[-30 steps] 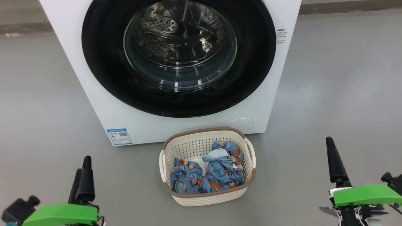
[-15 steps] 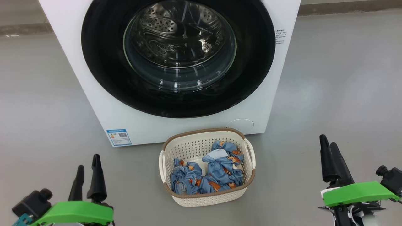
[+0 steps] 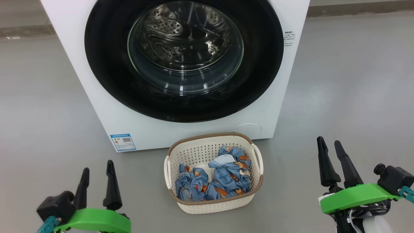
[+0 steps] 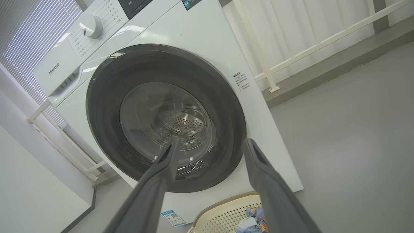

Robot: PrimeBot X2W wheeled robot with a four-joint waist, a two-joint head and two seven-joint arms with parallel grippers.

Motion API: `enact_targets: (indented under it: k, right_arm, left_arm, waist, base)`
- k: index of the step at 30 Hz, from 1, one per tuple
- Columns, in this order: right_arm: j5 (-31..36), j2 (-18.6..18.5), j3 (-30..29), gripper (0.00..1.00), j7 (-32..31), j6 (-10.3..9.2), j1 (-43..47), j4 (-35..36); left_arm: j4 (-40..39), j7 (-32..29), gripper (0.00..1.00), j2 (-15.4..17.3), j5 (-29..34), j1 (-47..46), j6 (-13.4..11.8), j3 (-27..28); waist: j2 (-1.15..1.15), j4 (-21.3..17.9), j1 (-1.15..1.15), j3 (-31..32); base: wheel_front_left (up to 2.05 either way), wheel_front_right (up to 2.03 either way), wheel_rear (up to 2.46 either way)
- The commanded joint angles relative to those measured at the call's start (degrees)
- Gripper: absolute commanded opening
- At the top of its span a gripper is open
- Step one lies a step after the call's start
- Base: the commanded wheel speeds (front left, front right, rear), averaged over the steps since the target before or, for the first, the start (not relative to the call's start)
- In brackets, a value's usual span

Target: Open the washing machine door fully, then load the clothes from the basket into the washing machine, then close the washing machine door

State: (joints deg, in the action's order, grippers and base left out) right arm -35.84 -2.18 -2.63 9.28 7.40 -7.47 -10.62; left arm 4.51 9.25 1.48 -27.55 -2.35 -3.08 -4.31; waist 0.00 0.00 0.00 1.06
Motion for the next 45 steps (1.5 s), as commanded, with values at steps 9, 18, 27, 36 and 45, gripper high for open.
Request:
enact_targets:
  k: [9,18,27,36,45]
  right_arm:
    - [10.0,-0.6,2.0,1.0,2.3,0.07,-3.0,-0.7]
    - [17.8,-0.6,2.2,1.0,3.8,0.08,-4.1,-3.6]
    - [24.5,-0.7,2.8,1.0,5.4,0.09,-5.2,-4.0]
    - [25.5,-0.7,2.8,1.0,5.7,0.09,-5.5,-4.7]
    - [24.3,-0.7,2.8,1.0,5.7,0.09,-5.4,-5.7]
  left_arm:
    - [0.6,2.3,1.0,1.2,11.5,-2.4,-2.0,-0.6]
    - [3.5,3.9,1.0,1.4,18.7,-3.0,-2.7,-2.4]
    - [3.5,5.4,1.0,1.5,24.5,-3.4,-4.2,-3.0]
    - [4.5,5.8,1.0,1.5,25.0,-3.1,-4.3,-2.5]
    - [6.9,5.8,1.0,1.4,20.5,-2.8,-1.8,-1.9]
  waist:
    - [0.0,0.0,0.0,0.3]
    - [0.0,0.0,0.0,0.4]
    - [0.0,0.0,0.0,0.3]
    - [0.0,0.1,0.0,0.6]
    - [0.0,0.1,0.0,1.2]
  base:
    - [0.0,0.0,0.0]
    - [0.0,0.0,0.0]
    - [0.0,0.0,0.0]
    - [0.0,0.0,0.0]
    - [0.0,0.0,0.0]
